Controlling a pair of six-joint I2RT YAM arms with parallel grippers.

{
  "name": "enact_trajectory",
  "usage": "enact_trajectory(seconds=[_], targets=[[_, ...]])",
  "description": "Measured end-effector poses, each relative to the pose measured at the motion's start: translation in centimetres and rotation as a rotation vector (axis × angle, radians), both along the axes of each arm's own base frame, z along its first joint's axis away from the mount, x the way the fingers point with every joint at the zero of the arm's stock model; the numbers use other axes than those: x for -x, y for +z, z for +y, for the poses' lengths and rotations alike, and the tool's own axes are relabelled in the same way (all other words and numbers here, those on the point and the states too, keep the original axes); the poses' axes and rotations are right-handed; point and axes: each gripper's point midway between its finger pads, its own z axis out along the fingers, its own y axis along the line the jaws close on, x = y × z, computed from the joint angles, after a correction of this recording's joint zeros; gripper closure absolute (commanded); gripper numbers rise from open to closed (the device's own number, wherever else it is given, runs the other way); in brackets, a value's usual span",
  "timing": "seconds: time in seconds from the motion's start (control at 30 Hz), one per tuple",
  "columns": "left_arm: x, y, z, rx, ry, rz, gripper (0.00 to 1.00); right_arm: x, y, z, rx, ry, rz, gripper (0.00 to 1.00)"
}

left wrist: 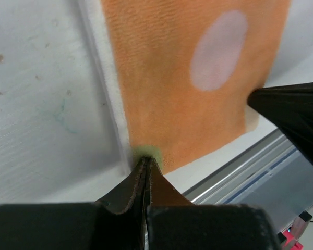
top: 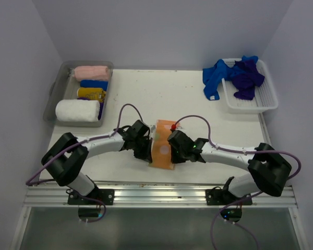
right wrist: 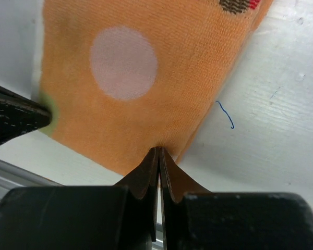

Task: Roll the towels
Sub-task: Fold the towel

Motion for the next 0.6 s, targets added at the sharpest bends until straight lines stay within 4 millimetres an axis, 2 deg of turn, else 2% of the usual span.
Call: enact_trajectory(seconds=[0.07, 0.13, 0.27, 0.43, 0.53, 0.6], targets=[[0.7, -1.3, 0.6, -0.024, 0.001, 0.027, 1.0, 0.4, -1.2, -0.1, 0.018, 0.003, 0.024, 0.96], [0.8, -1.8, 0.4, -0.018, 0.001, 0.051, 1.0, 0.6, -2.1, -0.3, 0.032, -0.001, 0.041, 0.97], [0.5, -1.7, -0.6, 0.001, -0.009, 0.065, 1.0, 0.6, -1.8, -0.2, 0.037, 0.007, 0.019, 0.91], [-0.3, -1.1, 0.0, -0.051, 0.0, 0.028, 1.0, 1.4, 0.2, -0.5, 0.071, 0.078, -0.056, 0.76], [-1.1, 0.8, 1.3, -0.092, 0.017, -0.028, 1.0, 1.5, 2.0, 0.4, 0.098, 0.152, -0.128, 0.63], [-1.9, 2.5, 2.0, -0.091, 0.033, -0.073, 1.0, 1.6, 2.9, 1.3, 0.118, 0.215, -0.177, 0.59]])
